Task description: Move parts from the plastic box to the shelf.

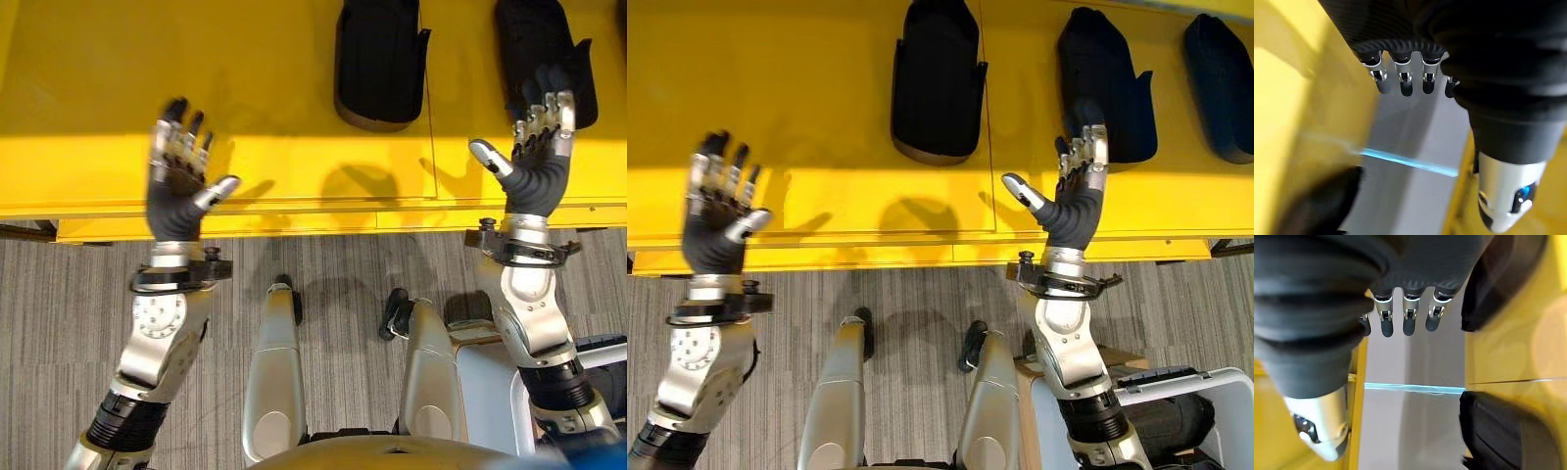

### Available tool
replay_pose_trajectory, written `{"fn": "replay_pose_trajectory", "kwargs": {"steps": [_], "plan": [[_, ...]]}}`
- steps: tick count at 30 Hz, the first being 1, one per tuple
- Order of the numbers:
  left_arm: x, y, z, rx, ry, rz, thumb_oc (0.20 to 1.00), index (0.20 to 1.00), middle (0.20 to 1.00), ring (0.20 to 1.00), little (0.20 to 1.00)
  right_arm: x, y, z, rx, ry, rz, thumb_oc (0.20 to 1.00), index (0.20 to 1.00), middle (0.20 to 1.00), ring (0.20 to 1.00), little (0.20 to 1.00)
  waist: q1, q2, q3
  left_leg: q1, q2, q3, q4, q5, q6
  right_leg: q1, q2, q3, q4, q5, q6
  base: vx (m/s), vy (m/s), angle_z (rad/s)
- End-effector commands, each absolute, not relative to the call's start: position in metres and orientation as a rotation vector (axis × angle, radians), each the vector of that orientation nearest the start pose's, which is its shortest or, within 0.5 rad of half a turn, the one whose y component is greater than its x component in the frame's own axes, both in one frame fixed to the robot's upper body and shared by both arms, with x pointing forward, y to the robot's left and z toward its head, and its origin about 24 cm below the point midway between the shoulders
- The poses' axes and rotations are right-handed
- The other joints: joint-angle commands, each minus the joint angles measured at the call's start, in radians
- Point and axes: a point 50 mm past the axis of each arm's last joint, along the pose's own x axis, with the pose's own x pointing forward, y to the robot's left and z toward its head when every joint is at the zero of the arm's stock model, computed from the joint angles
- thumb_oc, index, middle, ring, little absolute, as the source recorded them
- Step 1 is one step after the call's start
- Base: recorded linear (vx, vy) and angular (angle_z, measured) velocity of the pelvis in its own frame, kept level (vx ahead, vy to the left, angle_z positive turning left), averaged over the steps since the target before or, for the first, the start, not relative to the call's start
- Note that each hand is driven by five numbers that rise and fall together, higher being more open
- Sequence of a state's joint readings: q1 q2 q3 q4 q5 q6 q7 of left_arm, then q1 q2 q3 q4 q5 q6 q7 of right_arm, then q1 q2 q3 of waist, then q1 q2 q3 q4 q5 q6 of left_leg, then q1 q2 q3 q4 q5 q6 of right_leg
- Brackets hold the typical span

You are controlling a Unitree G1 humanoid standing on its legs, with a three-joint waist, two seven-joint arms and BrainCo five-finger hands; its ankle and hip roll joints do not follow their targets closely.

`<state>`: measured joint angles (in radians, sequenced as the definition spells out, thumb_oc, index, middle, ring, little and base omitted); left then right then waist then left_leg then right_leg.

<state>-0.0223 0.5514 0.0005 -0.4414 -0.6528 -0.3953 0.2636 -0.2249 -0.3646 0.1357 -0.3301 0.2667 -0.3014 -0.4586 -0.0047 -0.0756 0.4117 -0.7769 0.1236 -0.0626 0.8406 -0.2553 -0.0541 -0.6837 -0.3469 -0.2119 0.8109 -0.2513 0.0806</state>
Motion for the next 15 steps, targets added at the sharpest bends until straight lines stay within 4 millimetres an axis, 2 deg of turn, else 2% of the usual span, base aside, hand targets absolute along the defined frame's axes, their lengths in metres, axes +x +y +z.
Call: {"fn": "replay_pose_trajectory", "kwargs": {"steps": [1,4,12,15], "plan": [[0.204,0.211,0.214,-0.321,-0.923,-0.059,1.0,1.0,1.0,1.0,1.0,0.235,-0.172,0.214,0.189,-0.925,-0.08,1.0,1.0,1.0,1.0,1.0,0.014,0.019,-0.056,0.017,0.074,-0.037,-0.079,0.037,-0.042,0.077,-0.019,0.039,-0.072,0.02,0.044,0.0,0.0,0.0],[0.195,0.211,0.227,-0.325,-1.013,-0.069,1.0,1.0,1.0,1.0,1.0,0.232,-0.172,0.213,0.203,-0.926,-0.058,1.0,1.0,1.0,1.0,1.0,0.014,0.013,-0.057,0.019,0.076,-0.036,-0.079,0.035,-0.046,0.085,-0.016,0.038,-0.079,0.024,0.045,0.0,0.0,0.0],[0.195,0.209,0.232,-0.262,-1.05,-0.032,1.0,1.0,1.0,1.0,1.0,0.231,-0.172,0.214,0.222,-0.928,-0.052,1.0,1.0,1.0,1.0,1.0,0.011,0.007,-0.061,0.023,0.083,-0.034,-0.081,0.036,-0.049,0.086,-0.014,0.037,-0.077,0.023,0.045,0.0,0.0,0.0],[0.202,0.208,0.237,-0.074,-1.071,0.052,1.0,1.0,1.0,1.0,1.0,0.232,-0.171,0.215,0.236,-0.93,-0.04,1.0,1.0,1.0,1.0,1.0,0.003,0.005,-0.065,0.021,0.088,-0.031,-0.081,0.035,-0.05,0.083,-0.014,0.041,-0.079,0.026,0.046,0.0,0.0,0.0]]}}
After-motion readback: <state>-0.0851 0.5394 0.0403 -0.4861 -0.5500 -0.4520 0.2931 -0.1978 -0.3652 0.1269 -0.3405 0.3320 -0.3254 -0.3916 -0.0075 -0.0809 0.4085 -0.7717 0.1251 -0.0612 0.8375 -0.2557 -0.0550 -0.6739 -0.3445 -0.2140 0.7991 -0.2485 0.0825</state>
